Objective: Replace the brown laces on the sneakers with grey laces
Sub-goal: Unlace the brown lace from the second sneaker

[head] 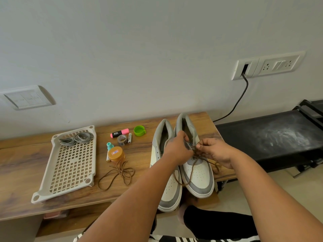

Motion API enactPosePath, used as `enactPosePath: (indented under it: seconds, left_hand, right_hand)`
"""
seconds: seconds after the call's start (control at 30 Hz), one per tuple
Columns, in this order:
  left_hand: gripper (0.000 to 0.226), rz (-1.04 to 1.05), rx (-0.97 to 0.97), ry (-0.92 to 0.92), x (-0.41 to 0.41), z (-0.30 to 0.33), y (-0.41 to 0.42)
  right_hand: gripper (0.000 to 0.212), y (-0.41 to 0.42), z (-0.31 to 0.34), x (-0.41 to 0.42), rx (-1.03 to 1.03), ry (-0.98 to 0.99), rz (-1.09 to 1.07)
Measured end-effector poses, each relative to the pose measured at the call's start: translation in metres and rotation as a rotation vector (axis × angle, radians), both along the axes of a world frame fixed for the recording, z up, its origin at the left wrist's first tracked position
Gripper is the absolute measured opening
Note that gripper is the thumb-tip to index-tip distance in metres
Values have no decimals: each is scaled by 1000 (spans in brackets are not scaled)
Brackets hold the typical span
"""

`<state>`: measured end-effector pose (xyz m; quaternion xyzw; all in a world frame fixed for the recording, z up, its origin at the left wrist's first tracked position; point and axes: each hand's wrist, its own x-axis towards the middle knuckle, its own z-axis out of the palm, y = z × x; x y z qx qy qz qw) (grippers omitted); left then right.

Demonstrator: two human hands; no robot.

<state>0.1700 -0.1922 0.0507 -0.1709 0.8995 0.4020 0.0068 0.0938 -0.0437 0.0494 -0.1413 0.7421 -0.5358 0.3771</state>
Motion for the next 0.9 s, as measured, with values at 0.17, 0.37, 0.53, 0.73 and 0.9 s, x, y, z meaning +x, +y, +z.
enactPosePath:
  seconds: [0.17,0.37,0.53,0.73,0.9]
  left_hand:
    - [39,-160,-333,-57,5,14,-4]
    - [60,-330,-703,-118,9,38,-18]
    - [76,-422,-748,-225,17,43,-27]
    - [82,-469,-802,-230,15,42,-25]
    - [70,-455,-704,-191,14,41,-24]
  right_hand:
    - [11,-3,-5,-2,75,99,-7]
    - [12,-3,-5,-2,76,96,-47]
    - [6,-7,-2,0,178,218,-42]
    - [25,-14,8,8,215,637,-24]
    - [18,-22,12,11,352,846,33]
